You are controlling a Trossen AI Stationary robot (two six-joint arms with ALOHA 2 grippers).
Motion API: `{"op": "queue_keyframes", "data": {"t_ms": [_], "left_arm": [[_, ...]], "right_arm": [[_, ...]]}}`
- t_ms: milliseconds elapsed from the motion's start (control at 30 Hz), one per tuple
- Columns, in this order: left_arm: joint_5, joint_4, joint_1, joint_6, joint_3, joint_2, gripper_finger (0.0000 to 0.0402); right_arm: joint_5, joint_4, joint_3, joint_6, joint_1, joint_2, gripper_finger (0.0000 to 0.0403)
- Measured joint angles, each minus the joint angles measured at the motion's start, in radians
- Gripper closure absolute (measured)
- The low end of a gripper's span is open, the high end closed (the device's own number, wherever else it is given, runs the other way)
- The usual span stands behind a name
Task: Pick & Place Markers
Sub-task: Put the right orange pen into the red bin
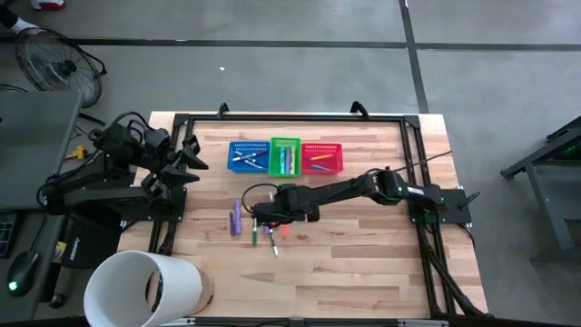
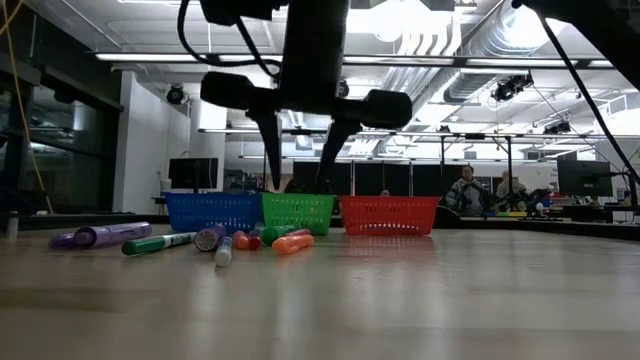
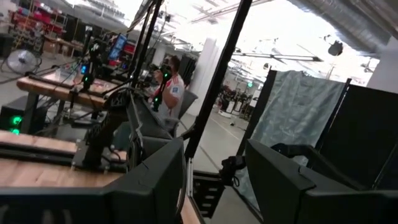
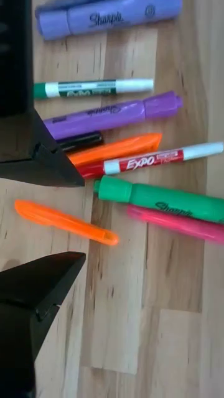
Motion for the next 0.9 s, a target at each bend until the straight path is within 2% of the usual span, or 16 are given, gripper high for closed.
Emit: {"op": "queue_keyframes", "data": {"t_ms": [900], "left_arm": [[-0.009,-0.055,0.000,0.011,0.000,0.000,0.0229]], "right_arm": [[-0.122,0.036,0.000,0.012,0.012,0.105,0.0235]]}}
